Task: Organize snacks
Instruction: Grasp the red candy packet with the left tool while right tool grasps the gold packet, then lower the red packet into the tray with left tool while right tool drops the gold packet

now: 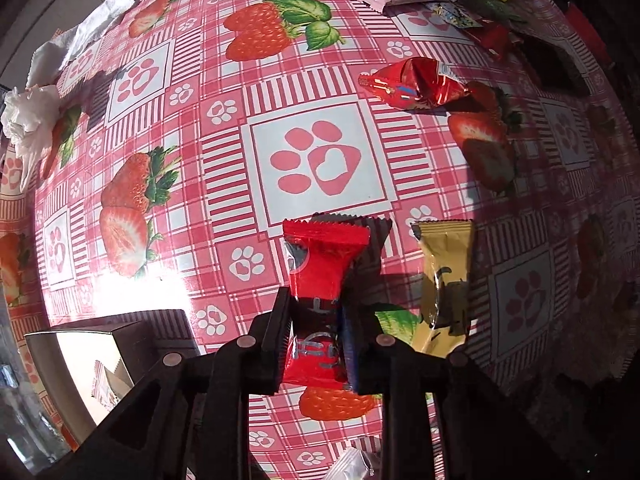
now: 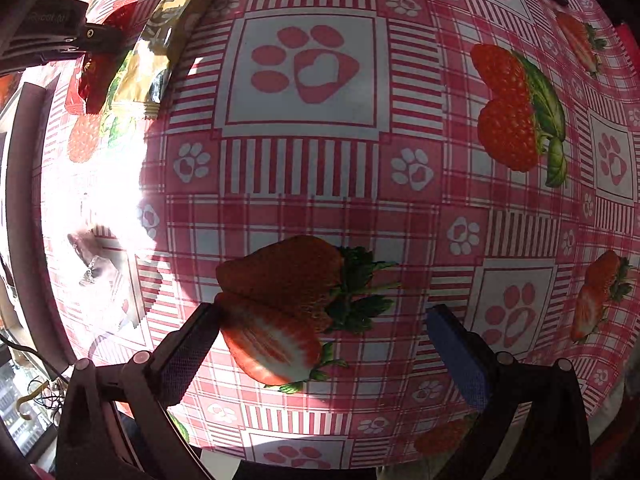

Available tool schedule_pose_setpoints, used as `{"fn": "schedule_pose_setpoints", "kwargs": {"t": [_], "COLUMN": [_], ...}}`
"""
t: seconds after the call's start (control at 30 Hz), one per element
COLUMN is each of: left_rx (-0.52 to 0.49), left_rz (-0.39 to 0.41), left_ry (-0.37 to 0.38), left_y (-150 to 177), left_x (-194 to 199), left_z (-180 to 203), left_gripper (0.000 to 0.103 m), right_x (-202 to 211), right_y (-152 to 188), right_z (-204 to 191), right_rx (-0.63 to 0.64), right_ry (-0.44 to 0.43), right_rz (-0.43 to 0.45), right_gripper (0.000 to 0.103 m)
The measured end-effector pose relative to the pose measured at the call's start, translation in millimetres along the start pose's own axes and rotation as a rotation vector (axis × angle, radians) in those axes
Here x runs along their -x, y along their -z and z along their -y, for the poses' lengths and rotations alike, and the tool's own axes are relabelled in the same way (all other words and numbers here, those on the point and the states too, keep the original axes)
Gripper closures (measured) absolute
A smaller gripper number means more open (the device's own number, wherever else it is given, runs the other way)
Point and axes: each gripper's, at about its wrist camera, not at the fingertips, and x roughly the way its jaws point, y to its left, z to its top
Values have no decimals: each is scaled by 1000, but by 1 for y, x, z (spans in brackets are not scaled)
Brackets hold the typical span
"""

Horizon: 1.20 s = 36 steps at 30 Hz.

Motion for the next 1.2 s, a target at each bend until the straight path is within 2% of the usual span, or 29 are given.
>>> {"fn": "schedule_pose_setpoints", "kwargs": {"t": [0.03, 0.13, 0.27, 0.43, 0.57, 0.63, 0.8, 0.87, 0.97, 1.03, 1.07, 1.13, 1.2], "left_rx": [14, 59, 83, 102, 127, 132, 193, 216, 244, 260, 267, 279, 281], "left_rz": [-5, -9, 36, 100, 122, 130, 125, 116, 90, 80, 77, 72, 68], "left_ry": [20, 74, 101, 111, 94, 57, 7, -11, -24, -25, -23, -20, -18], "left_y": [2, 15, 33, 56, 85, 103, 135, 145, 161, 168, 171, 176, 179], "left_x": [0, 3, 26, 59, 81, 87, 91, 90, 87, 86, 85, 84, 84], "left_z": [-5, -16, -32, -56, -75, -84, -116, -128, -144, -151, -154, -156, -157], "left_gripper": [81, 81, 81, 81, 81, 81, 81, 81, 81, 81, 81, 81, 81], "right_x": [0, 0, 0, 37, 47, 44, 28, 24, 26, 30, 31, 34, 35], "right_y": [1, 4, -9, -58, -107, -129, -168, -174, -175, -177, -179, -182, -181], "right_z": [0, 0, -2, -16, -34, -43, -63, -72, -83, -85, -84, -84, -76], "right_rx": [-1, 1, -7, 6, -20, -33, -28, -16, 21, 37, 33, 25, 25], "right_ry": [0, 0, -15, -89, -135, -145, -127, -93, -7, 3, 3, 1, -31], "right_rz": [5, 9, -57, 73, 103, 98, 68, 67, 99, 113, 115, 114, 93], "right_gripper": [0, 0, 0, 0, 0, 0, 0, 1, 24, 46, 51, 80, 80]}}
